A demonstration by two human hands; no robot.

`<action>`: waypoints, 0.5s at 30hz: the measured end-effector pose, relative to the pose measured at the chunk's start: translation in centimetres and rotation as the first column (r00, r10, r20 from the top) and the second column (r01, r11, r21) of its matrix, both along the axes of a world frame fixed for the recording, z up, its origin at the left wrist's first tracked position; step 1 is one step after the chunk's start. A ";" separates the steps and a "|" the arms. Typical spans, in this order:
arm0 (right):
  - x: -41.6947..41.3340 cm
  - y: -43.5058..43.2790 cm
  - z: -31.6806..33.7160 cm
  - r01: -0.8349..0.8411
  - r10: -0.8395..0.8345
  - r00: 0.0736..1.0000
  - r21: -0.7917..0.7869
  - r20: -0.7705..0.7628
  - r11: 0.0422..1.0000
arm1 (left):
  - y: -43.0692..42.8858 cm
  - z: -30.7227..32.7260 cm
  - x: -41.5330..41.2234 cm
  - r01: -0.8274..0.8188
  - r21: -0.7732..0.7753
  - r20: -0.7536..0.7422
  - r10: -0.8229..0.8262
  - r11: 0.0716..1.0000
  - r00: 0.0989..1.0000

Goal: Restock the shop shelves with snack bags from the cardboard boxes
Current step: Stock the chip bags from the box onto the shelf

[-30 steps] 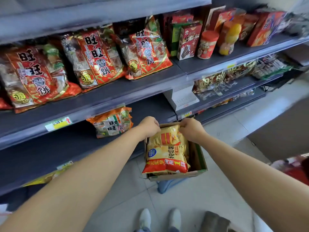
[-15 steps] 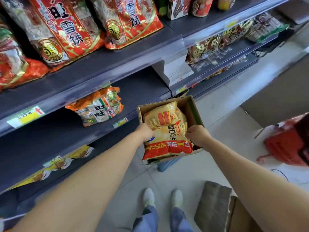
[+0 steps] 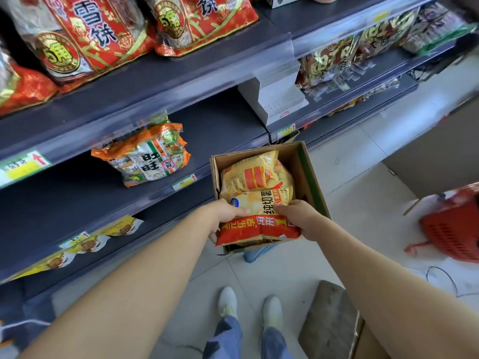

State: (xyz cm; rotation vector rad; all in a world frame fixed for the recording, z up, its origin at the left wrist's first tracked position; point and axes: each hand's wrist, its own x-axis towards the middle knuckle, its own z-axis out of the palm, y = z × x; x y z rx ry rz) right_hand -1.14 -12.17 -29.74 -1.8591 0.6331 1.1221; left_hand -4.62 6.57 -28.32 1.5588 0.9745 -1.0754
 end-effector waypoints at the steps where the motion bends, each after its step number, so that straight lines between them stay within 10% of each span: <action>1: 0.1 0.0 -0.1 0.013 -0.013 1.000 0.008 -0.006 1.000 | 0.0 0.2 -0.1 -0.005 -0.011 0.000 0.005 1.000 1.000; 15: 0.6 -2.9 0.8 0.331 -0.298 0.934 0.170 -0.196 0.928 | -1.0 3.2 0.7 -0.106 -0.071 0.126 0.115 0.992 0.985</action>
